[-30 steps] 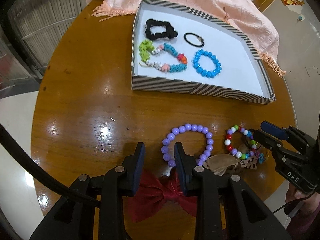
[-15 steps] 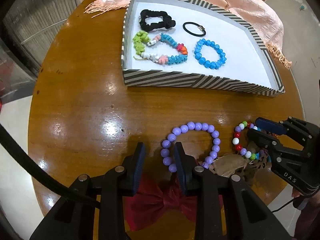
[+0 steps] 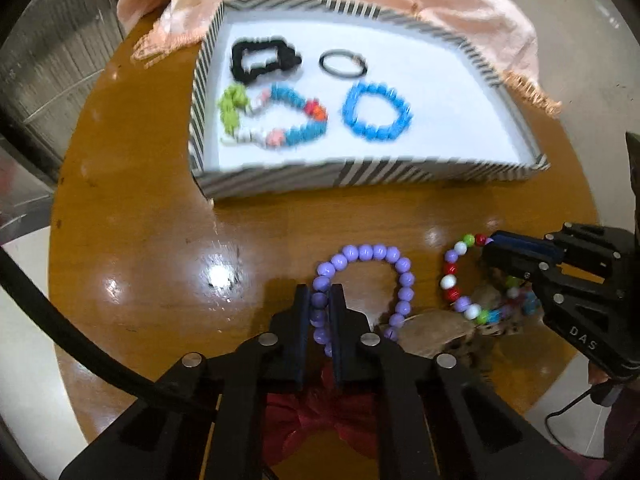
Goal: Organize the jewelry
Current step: 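Carry the purple bracelet with the left tool while the right tool carries the multicolour bracelet into the tray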
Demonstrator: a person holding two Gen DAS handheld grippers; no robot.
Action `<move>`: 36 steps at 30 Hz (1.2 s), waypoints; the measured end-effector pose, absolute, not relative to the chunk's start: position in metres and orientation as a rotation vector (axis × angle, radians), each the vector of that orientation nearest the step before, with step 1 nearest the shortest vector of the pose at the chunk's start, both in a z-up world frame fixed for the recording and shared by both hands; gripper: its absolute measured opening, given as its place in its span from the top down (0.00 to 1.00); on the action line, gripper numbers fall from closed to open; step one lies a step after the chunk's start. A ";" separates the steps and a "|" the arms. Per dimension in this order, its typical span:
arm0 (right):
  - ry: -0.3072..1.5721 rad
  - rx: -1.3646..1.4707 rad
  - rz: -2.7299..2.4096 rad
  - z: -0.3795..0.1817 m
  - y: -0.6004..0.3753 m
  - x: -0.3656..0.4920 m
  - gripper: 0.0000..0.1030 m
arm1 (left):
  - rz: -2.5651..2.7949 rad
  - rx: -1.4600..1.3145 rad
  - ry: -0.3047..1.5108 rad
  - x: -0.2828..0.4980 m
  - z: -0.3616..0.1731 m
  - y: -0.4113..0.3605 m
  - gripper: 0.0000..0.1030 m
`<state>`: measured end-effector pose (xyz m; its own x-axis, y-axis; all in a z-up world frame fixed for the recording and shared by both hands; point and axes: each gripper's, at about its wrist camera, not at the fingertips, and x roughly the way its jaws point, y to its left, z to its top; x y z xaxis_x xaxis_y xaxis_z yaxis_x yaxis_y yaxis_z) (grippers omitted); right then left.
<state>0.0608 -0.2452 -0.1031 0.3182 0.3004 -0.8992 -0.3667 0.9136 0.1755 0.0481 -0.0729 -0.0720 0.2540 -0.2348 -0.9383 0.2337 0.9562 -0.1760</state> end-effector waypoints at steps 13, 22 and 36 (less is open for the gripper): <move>0.994 -0.006 0.439 -0.024 -0.258 0.059 0.91 | -0.394 -0.059 1.158 0.061 -0.007 -0.053 0.97; 0.958 -0.010 0.406 -0.008 -0.266 0.086 0.91 | -0.369 -0.034 1.073 0.085 0.028 -0.049 0.97; 0.986 -0.012 0.373 -0.018 -0.269 0.153 0.91 | -0.371 -0.068 1.065 0.167 0.037 -0.075 0.97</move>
